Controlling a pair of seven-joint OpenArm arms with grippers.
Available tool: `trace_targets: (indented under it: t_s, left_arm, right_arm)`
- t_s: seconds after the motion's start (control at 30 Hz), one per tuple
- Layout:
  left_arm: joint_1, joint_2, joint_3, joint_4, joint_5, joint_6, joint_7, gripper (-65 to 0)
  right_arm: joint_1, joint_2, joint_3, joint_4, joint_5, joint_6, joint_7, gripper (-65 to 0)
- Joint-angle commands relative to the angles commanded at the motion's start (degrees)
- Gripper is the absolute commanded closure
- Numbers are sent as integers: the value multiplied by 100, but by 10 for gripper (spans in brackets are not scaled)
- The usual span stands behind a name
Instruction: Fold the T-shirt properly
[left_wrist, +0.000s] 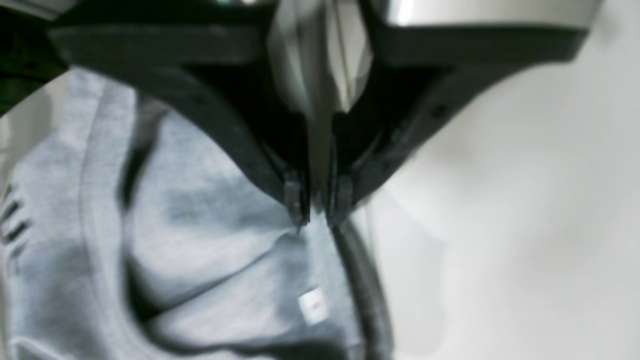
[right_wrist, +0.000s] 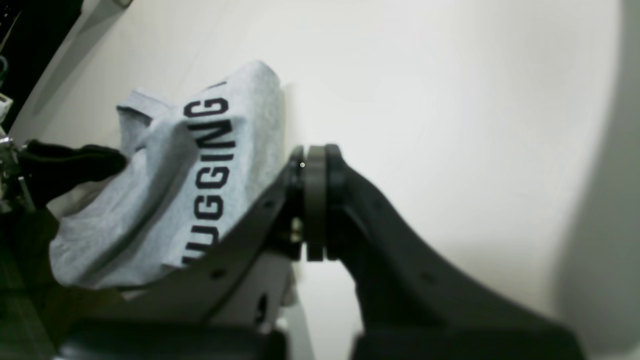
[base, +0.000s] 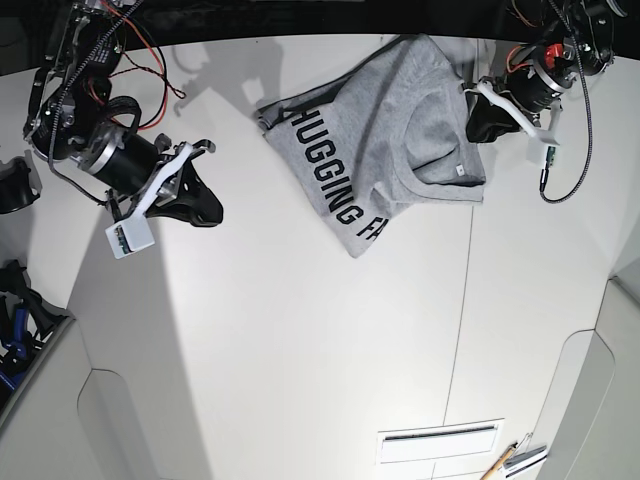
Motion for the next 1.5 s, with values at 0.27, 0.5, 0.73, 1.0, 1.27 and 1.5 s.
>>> trace_targets:
  t_s: [0.27,0.5,0.73,1.0,1.27,1.5]
  left_arm:
    - [4,2,0,0,-153,0,35,-69]
    - [13,0,420,-4,149,0,31,0]
    - [7,0,374,131,46,0,37,0]
    - [20,0,-400,798,-629,0,745,0]
    - [369,0,-852,798,-1099,0,1032,0]
    - [507,0,-1504,798,-1803,0,1193,0]
  right_arm:
    - [0,0,0,0,-39,0,-2,0]
    - [0,0,0,0,-42,0,-2,0]
    - [-2,0,2,0,-44,0,-46,0]
    - [0,0,2,0,-42,0,-39,0]
    - [0,2,2,0,-42,0,-39,0]
    - [0,2,2,0,-44,0,-20,0]
